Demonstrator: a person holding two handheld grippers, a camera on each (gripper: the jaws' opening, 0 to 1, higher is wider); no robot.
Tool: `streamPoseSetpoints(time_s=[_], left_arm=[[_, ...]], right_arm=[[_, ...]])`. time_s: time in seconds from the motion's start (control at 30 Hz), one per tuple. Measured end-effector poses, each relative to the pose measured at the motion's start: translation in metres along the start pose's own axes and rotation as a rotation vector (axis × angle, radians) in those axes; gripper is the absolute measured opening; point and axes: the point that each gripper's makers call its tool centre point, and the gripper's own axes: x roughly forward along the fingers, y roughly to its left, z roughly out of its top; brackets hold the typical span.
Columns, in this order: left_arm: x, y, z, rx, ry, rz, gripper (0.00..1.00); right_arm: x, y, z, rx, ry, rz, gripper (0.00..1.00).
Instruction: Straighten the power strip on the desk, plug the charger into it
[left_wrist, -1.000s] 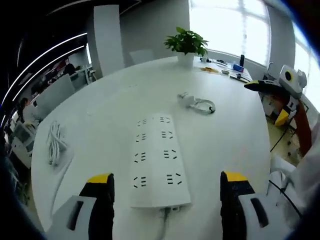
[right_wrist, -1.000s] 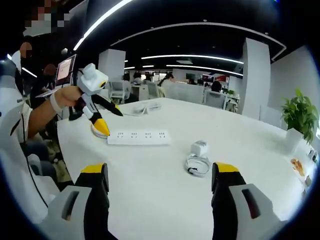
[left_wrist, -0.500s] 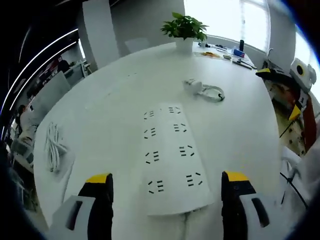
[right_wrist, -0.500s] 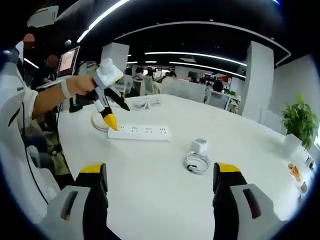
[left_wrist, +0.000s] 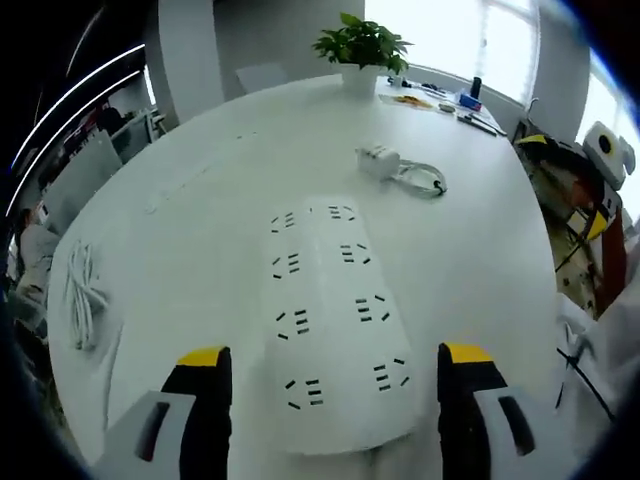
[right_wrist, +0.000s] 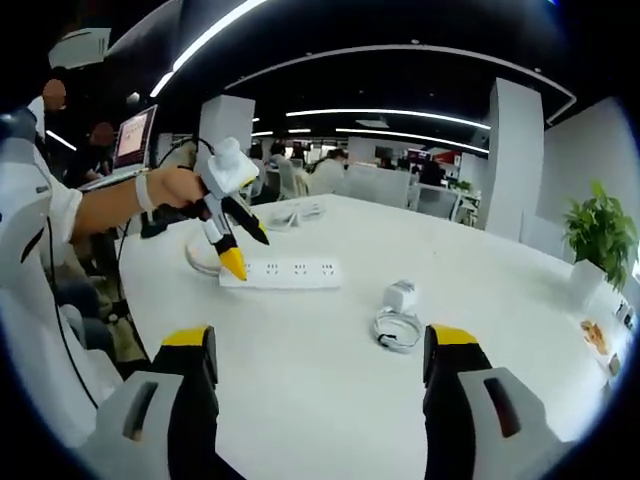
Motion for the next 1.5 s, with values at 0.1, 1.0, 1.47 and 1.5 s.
streamPoseSetpoints(time_s=[0.1, 1.0, 1.47, 1.5], left_arm=[[0.005, -0.001, -0.001, -0.006, 0.012, -0.002, 0.83], [0.016, -0.004, -0.010, -0.017, 0.116, -0.020, 0.75], [0.016, -0.012, -0.015, 0.008, 0.179, -0.003, 0.70], [0.017, -0.013, -0.016, 0.012, 0.185, 0.001, 0.71]], right_arm=[[-0.001, -0.001, 0.000, 0.000, 0.001, -0.004, 0.83], [0.001, -0.001, -0.012, 0.022, 0.012, 0.005, 0.82], [0.003, 0.000, -0.019, 0.020, 0.023, 0.017, 0.81], [0.003, 0.000, -0.018, 0.018, 0.021, 0.017, 0.81]])
